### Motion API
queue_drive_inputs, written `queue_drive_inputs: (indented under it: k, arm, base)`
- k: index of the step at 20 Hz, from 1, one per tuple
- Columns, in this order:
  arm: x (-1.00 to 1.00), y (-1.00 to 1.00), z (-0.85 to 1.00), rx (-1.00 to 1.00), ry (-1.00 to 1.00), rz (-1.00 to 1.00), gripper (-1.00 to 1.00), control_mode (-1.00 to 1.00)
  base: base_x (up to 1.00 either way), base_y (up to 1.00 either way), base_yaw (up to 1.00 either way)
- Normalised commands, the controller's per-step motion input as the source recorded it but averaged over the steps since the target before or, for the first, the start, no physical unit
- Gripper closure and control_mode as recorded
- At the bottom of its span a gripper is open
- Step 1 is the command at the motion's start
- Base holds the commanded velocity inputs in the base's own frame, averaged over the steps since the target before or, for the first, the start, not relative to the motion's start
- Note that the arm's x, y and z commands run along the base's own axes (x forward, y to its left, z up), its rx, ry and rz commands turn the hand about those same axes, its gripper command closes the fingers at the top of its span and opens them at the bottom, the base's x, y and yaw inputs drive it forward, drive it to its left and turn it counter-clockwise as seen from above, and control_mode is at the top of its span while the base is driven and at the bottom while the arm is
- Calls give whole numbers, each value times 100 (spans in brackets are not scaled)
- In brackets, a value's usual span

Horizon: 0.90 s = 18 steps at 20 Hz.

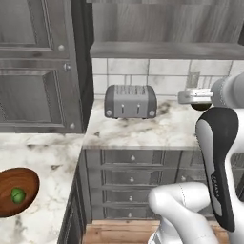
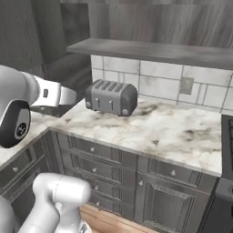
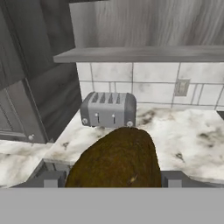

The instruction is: Pick the avocados from the cabinet and place them in one bowl. Pick the onion from the sink and place it in the other bowl.

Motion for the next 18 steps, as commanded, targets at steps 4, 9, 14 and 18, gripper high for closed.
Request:
queue_drive_inputs:
  k: [4, 9, 14, 18]
  arm:
    - [0, 0, 0, 0, 0, 0, 100, 100]
    - [0, 0, 0, 0, 0, 0, 100, 100]
    - [0, 0, 0, 0, 0, 0, 100, 100]
    - [0, 0, 0, 0, 0, 0, 100, 100]
  base:
    - [-5, 21, 46]
    - [0, 21, 49]
    - [-3, 36, 44]
    - [-13, 51, 36]
